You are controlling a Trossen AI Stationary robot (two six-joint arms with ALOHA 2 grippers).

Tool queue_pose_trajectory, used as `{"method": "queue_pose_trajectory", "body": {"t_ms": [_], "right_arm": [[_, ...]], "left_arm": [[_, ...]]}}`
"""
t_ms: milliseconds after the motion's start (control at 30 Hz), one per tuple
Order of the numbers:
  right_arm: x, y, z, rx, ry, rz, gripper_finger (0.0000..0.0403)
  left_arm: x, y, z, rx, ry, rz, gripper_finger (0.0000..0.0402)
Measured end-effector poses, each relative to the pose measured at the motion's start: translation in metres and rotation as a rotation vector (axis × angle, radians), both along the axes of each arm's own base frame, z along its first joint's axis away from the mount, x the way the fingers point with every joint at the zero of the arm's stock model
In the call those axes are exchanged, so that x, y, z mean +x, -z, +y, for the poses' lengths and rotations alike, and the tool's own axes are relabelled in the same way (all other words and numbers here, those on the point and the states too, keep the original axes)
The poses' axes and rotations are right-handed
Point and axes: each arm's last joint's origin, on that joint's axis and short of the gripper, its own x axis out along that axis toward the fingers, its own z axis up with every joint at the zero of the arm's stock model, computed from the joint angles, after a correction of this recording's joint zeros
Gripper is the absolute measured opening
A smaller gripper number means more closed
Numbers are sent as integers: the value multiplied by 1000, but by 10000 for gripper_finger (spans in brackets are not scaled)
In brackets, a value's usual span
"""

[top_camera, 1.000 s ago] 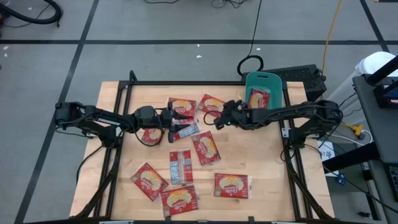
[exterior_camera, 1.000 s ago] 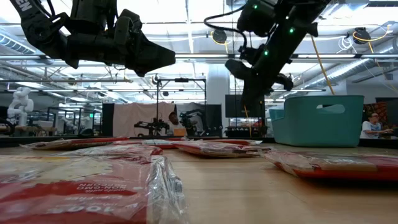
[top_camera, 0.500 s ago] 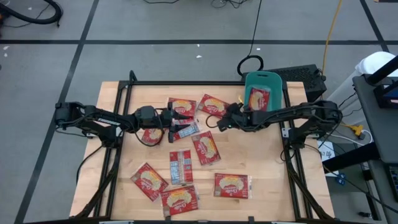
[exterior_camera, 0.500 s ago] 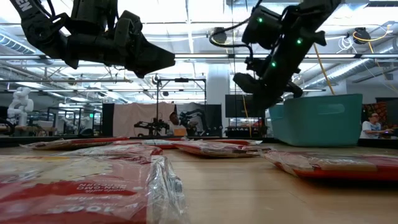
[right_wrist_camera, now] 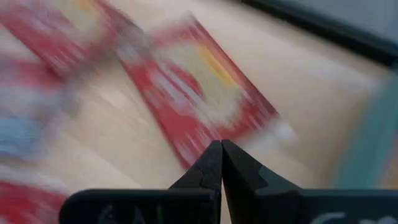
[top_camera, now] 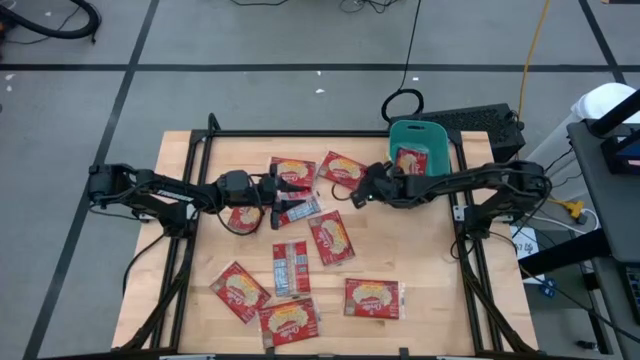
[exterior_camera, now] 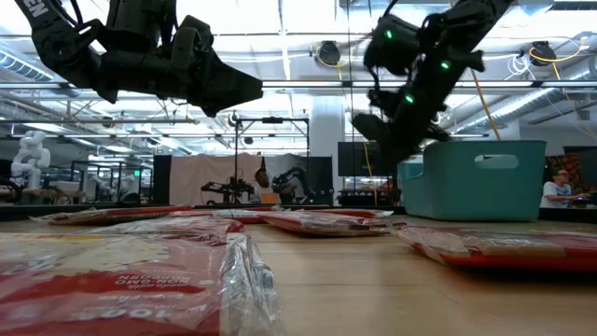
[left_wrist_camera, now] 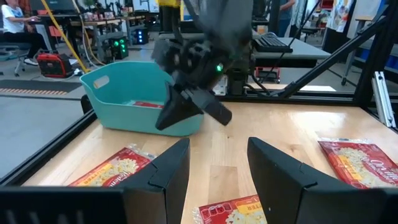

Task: Sort popcorn bags into baskets
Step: Adjust the green bin

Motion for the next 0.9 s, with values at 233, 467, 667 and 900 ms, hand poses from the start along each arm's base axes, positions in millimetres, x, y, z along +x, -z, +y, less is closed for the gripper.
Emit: {"method": "queue_pose_trajectory", "body": {"t_ms": [233, 467, 667, 900], "right_arm": [[24, -18, -2, -27, -171, -263, 0], [30, 17, 2, 169, -139, -206, 0], [25, 34, -4, 218, -68, -112, 0], [13, 39, -18, 218, 14, -16, 0]], "left_arm": [[0, -2, 1, 7, -6, -25, 166], [0, -2, 1, 5, -10, -18, 166], [0, -1, 1, -1, -11, -15, 166], [0, 0, 1, -3, -10, 0, 166]]}}
